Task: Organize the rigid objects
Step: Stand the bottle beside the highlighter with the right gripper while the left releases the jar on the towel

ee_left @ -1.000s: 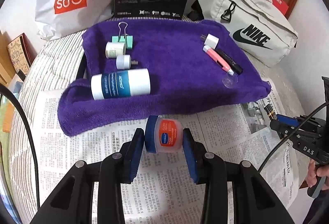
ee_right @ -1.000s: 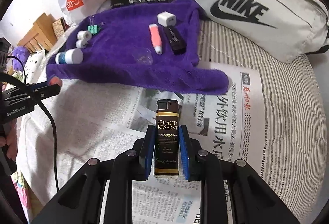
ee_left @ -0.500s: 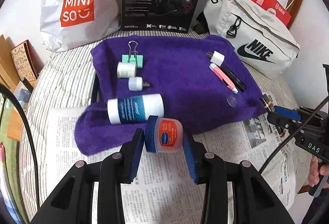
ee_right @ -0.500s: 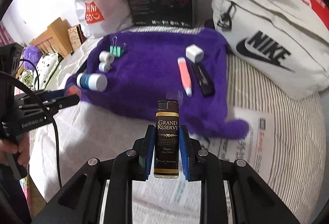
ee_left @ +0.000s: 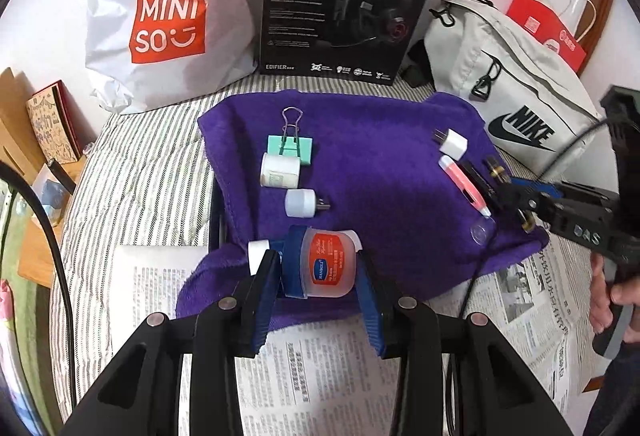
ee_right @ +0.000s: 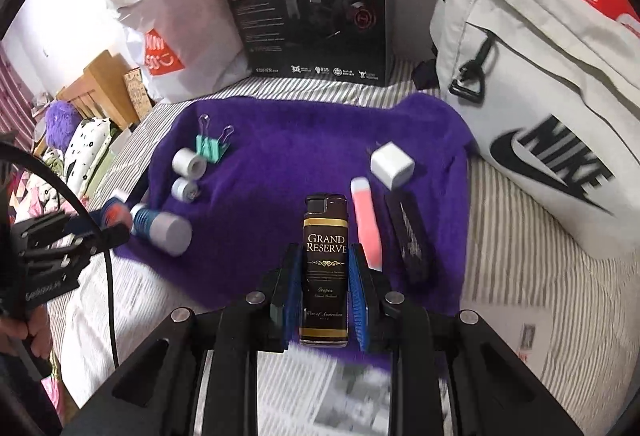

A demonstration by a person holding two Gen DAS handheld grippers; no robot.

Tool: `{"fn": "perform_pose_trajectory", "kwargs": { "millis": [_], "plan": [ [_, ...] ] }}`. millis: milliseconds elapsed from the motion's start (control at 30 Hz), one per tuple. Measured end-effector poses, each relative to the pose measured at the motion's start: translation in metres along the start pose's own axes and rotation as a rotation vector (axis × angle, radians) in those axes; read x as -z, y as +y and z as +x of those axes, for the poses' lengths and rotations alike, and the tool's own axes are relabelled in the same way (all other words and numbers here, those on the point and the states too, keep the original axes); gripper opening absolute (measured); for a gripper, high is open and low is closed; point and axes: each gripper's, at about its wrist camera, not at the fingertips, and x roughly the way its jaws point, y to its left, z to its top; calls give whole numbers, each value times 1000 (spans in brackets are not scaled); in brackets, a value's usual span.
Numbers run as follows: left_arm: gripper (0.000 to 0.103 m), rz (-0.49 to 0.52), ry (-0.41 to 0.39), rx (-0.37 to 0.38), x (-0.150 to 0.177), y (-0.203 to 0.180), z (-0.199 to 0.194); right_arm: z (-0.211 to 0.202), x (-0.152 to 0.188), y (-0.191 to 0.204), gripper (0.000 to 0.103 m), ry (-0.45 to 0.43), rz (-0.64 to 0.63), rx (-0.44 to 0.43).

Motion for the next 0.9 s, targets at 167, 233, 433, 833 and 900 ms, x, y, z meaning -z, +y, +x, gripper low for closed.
{"fn": "perform_pose_trajectory", "kwargs": {
  "millis": [167, 233, 433, 833, 900],
  "plan": [
    [36, -10, 8, 5, -4, 3, 7, 31, -18, 1, 23, 31, -19, -2],
    [36, -12, 14, 6, -5, 4, 11, 46, -21, 0, 23, 49, -17, -7],
    [36, -23, 26, 17, -4, 7, 18, 74, -18, 3, 23, 97, -28, -12],
    [36, -24, 29, 26, -9, 8, 21, 75, -12, 10, 30, 90, -92, 7],
    [36, -20, 29, 25, -10, 7, 21, 72, -11, 9, 37, 94, -85, 9]
  ]
}}
